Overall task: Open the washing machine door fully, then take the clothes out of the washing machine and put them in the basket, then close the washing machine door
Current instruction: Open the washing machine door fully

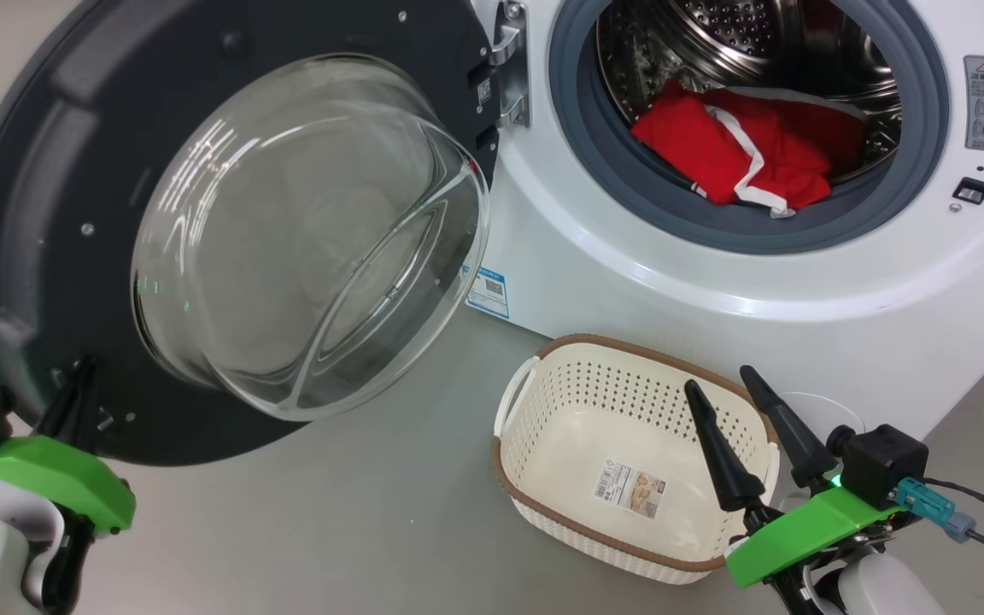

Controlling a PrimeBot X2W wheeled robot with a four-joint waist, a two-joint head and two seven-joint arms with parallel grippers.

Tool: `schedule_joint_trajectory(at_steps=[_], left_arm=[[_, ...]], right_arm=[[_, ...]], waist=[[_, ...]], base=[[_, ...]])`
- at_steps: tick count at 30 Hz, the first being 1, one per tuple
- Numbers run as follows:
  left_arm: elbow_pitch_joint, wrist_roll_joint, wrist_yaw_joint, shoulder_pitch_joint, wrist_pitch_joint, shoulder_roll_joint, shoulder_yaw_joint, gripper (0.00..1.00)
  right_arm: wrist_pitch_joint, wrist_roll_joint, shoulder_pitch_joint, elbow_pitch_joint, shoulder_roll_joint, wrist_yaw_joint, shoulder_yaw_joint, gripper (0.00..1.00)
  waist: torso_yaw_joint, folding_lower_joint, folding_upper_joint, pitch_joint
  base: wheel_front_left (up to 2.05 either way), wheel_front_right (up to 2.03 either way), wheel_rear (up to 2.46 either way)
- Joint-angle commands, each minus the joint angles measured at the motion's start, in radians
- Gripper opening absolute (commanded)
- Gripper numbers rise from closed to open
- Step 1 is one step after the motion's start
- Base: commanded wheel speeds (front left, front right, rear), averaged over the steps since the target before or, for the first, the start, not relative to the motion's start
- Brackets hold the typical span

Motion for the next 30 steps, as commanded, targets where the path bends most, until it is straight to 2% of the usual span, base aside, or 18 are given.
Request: schedule_joint_trajectory(at_steps=[1, 7, 15, 17, 19, 20, 21, 22, 30], left_arm=[[-0.028, -0.007, -0.003, -0.013, -0.013, 0.053, 0.035, 0.0], [-0.064, -0.019, 0.002, 0.02, -0.02, 0.046, 0.034, 0.0], [-0.162, -0.032, 0.032, 0.084, -0.026, 0.034, 0.035, 0.0], [-0.194, -0.033, 0.046, 0.103, -0.027, 0.033, 0.035, 0.21], [-0.227, -0.034, 0.061, 0.125, -0.028, 0.034, 0.037, 0.49], [-0.245, -0.036, 0.067, 0.137, -0.029, 0.035, 0.04, 0.75], [-0.263, -0.037, 0.074, 0.149, -0.03, 0.036, 0.042, 0.95], [-0.281, -0.038, 0.08, 0.162, -0.031, 0.037, 0.043, 1.0], [-0.444, -0.034, 0.141, 0.247, -0.037, 0.034, 0.048, 1.0]], right_arm=[[-0.012, 0.01, -0.007, -0.024, -0.003, 0.002, 0.02, 1.0], [-0.012, 0.012, -0.006, -0.026, -0.003, 0.002, 0.018, 1.0], [-0.012, 0.012, 0.002, -0.028, -0.002, 0.002, 0.014, 1.0], [-0.012, 0.012, 0.004, -0.029, -0.002, 0.002, 0.013, 1.0], [-0.012, 0.011, 0.005, -0.029, 0.0, 0.002, 0.013, 1.0], [-0.012, 0.011, 0.006, -0.029, 0.001, 0.002, 0.015, 1.0], [-0.012, 0.011, 0.006, -0.029, 0.001, 0.002, 0.015, 1.0], [-0.012, 0.011, 0.006, -0.03, 0.0, 0.002, 0.016, 1.0], [-0.012, 0.012, 0.01, -0.03, -0.009, 0.002, 0.018, 1.0]], waist=[[-0.001, 0.0, 0.0, -0.002], [-0.005, 0.0, 0.0, -0.01], [-0.025, 0.0, 0.0, -0.016], [-0.034, 0.0, 0.0, -0.018], [-0.042, 0.0, 0.0, -0.021], [-0.048, 0.0, 0.0, -0.022], [-0.053, 0.0, 0.0, -0.022], [-0.058, 0.0, 0.0, -0.021], [-0.103, 0.0, 0.0, -0.026]], base=[[0.0, 0.0, 0.0], [0.0, 0.0, 0.0], [0.0, 0.0, 0.0], [0.0, 0.0, 0.0], [0.0, 0.0, 0.0], [0.0, 0.0, 0.0], [0.0, 0.0, 0.0], [0.0, 0.0, 0.0], [0.0, 0.0, 0.0]])
